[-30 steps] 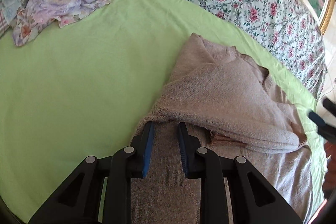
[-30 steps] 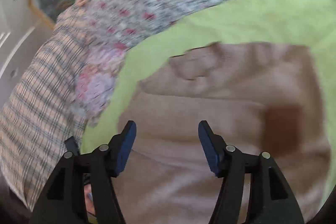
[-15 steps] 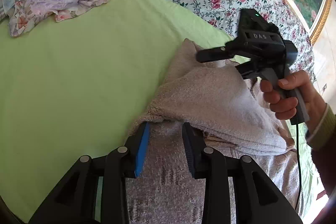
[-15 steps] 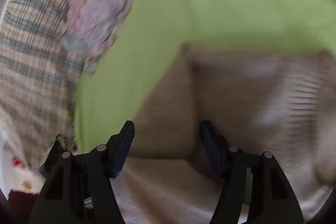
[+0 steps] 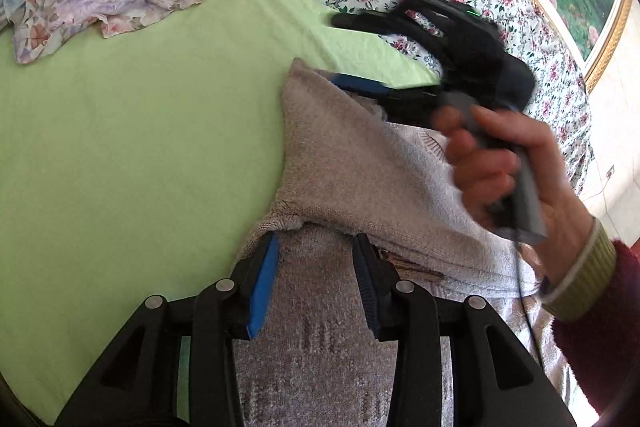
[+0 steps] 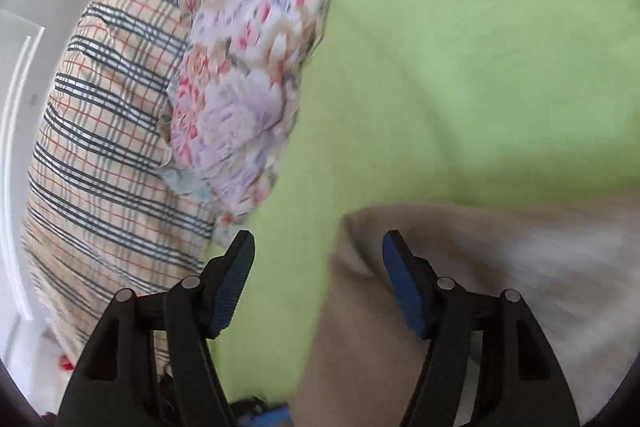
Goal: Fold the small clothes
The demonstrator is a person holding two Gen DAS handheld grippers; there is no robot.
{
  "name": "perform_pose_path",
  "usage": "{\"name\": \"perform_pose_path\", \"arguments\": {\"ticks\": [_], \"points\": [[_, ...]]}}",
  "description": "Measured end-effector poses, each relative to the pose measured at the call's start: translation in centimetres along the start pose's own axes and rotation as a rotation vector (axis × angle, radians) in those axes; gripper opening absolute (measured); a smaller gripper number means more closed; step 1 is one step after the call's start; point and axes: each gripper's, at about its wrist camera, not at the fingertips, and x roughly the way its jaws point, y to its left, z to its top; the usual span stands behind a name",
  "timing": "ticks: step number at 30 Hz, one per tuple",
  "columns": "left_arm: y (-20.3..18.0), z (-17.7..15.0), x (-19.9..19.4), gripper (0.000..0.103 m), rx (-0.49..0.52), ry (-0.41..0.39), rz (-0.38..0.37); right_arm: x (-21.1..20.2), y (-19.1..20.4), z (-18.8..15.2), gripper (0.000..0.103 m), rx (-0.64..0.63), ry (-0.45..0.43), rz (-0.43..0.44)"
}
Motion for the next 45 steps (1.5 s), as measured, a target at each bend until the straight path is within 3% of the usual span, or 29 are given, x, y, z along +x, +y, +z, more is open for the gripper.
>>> {"name": "perform_pose_path", "arguments": {"ticks": [5, 12, 15, 19, 20, 21, 23, 27, 33, 38, 41, 45], "points": [[-0.1, 0.7, -0.7, 0.048, 0.005, 0.052, -0.033, -10.0, -0.9, -3.7, 0.067, 0.022, -0.135, -0.108], [-0.4, 4.6, -1.5, 0.058, 0.054, 0.05, 0.015, -25.6, -3.4, -13.6, 0.067, 0.053, -0.353, -0.553], [-0.4, 6.6, 0.5, 0.058, 0.073, 0.085, 0.047, -28.3, -5.0, -16.6, 0.067, 0.107, -0.365, -0.631], [0.0, 7.7, 4.0, 0.058, 0.05, 0.191, 0.049, -27.2, -7.0, -18.3, 0.066, 0.13, -0.296, -0.787], [0.0, 7.7, 4.8, 0.058, 0.054, 0.211, 0.061, -26.6, -7.4, -18.5, 0.061, 0.131, -0.278, -0.767], [-0.1, 7.5, 5.3, 0.058, 0.066, 0.223, 0.071, -26.3, -7.7, -18.6, 0.036, 0.128, -0.258, -0.743], [-0.7, 7.3, 5.6, 0.059, 0.106, 0.222, 0.097, -26.2, -7.2, -18.4, 0.007, 0.119, -0.262, -0.71], [-1.4, 7.4, 5.6, 0.059, 0.145, 0.22, 0.113, -29.2, -4.0, -18.9, 0.007, 0.07, -0.411, -0.735], [-2.7, 6.6, 6.6, 0.055, 0.223, 0.192, 0.189, -26.8, -6.8, -20.5, 0.008, 0.122, -0.295, -0.802], [-2.3, 6.6, 6.9, 0.053, 0.246, 0.174, 0.208, -28.1, -7.0, -21.7, 0.009, 0.18, -0.352, -0.781], [-2.1, 6.6, 6.5, 0.053, 0.245, 0.174, 0.217, -29.2, -5.4, -22.8, 0.012, 0.174, -0.381, -0.806], [-2.2, 5.9, 4.3, 0.048, 0.213, 0.179, 0.2, -30.7, -2.7, -25.3, 0.013, 0.151, -0.419, -0.771]]}}
